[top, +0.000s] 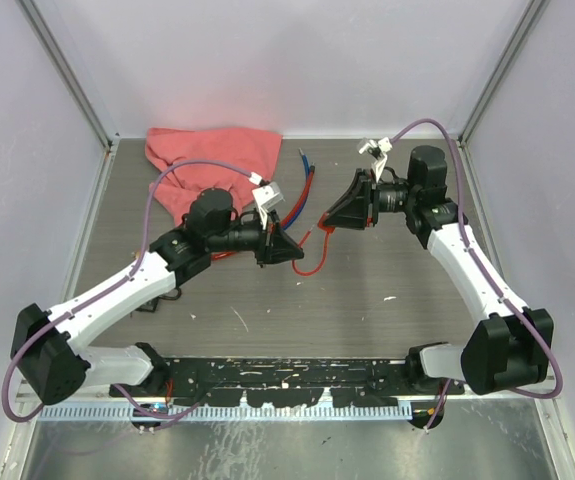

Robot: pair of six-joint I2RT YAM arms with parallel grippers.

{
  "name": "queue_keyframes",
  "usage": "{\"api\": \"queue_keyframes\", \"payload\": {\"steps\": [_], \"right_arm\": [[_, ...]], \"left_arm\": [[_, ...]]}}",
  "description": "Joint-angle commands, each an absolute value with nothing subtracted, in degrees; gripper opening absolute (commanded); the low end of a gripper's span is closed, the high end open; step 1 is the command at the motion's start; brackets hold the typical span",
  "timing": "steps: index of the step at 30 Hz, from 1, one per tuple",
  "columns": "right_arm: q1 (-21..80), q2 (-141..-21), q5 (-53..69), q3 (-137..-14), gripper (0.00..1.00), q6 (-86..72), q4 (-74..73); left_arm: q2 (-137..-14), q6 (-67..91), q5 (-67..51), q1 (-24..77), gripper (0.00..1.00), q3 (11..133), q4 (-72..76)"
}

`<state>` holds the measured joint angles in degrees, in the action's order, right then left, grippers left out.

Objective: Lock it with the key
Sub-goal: Lock the lock.

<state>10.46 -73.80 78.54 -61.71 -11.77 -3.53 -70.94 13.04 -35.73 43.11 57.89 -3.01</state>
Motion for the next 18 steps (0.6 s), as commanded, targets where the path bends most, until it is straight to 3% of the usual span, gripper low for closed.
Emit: {"api": "queue_keyframes", "payload": {"steps": [1,18], "right_arm": [[11.18,-73.45,78.43,-61.39,0.01,-19.23,7.11],[11.72,-75.24,71.85,-54.91,0.01,-38.51,26.11]], "left_arm": [[-71.40,16.32,-39.77,42.08,0.00,58.83,2.72],[-75.69,20.61,-39.03,41.14,0.00,58.63,7.05]]}}
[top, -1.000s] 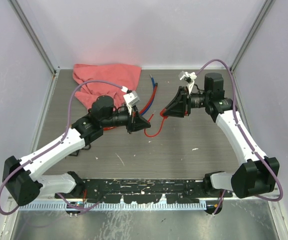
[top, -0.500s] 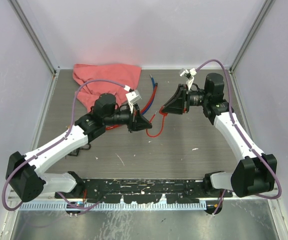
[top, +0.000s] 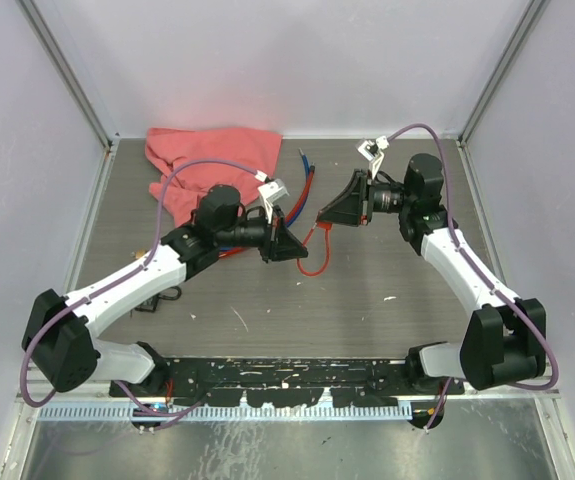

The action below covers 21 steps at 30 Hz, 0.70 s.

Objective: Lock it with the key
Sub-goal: Lock the lock.

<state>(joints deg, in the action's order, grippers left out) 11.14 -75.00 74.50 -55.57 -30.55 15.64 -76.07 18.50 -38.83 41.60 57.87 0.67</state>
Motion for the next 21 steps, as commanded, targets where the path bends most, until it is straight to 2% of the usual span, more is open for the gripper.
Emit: {"api": "queue_keyframes", "payload": {"steps": [1,21], "right_arm": [[11.78,-75.44,71.63,-54.70,0.01,-39.40,27.05],[11.37,-76.83,67.09,-52.48,0.01,-41.28,26.89]], "left_arm": [[-75.76,21.36,-38.90,40.86,0.00,58.36,7.73],[-77.25,24.19,-42.02,39.12,0.00,55.33,15.19]]}}
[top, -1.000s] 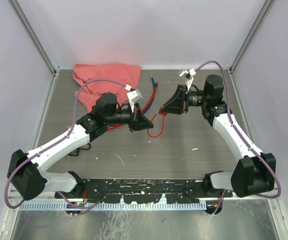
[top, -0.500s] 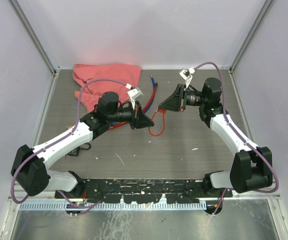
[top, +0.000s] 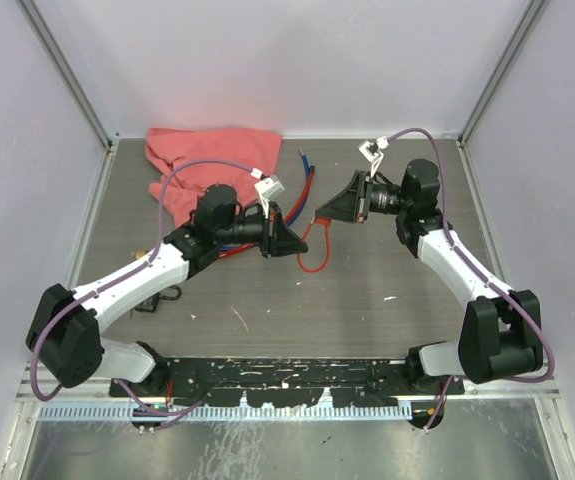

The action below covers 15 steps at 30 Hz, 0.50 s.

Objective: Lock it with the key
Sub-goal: Lock the lock.

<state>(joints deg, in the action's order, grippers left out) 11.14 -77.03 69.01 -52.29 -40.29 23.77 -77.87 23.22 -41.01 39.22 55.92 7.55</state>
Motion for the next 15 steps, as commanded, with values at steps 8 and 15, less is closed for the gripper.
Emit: {"api": "queue_keyframes", "payload": {"steps": [8,15], "right_arm": [[10.46,-77.93,66.12,-50.53,0.01,-49.88,37.66],[10.50,-78.85,65.31,-50.45,0.01,-51.80,39.73]], "left_arm": [[-77.27,26.94,-40.32,39.10,0.00,53.48,16.64],[-78.24,30.07,-40.39,39.12,0.00,52.39,20.14]]}}
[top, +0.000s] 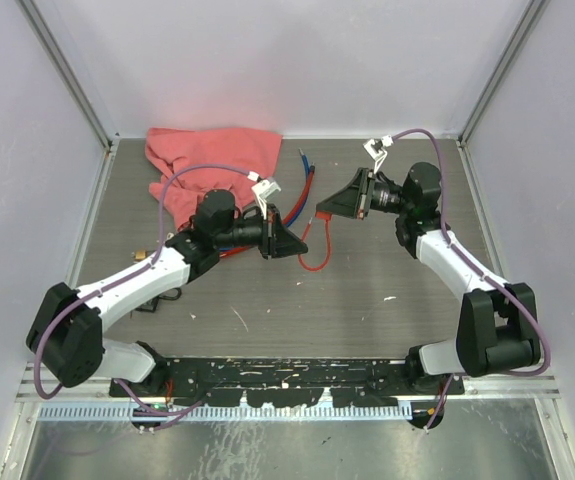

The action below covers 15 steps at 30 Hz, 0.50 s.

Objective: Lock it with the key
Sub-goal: Lock the lock.

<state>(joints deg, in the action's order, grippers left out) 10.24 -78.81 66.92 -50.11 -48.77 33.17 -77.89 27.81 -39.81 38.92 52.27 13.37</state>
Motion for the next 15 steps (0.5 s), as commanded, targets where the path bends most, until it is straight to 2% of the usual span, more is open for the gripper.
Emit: {"api": "queue_keyframes", "payload": {"steps": [1,15], "right_arm": [[10.54,-78.98,65.18,-50.37,0.01,-52.11,40.07],[11.19,-80.33,63.99,-49.67,0.01,-54.38,42.71]], "left_arm": [[-78.62,30.30,-40.65,39.17,0.00,52.61,20.40],[-81.57,31.98,-42.76,39.19,0.00,53.99,22.36]]}}
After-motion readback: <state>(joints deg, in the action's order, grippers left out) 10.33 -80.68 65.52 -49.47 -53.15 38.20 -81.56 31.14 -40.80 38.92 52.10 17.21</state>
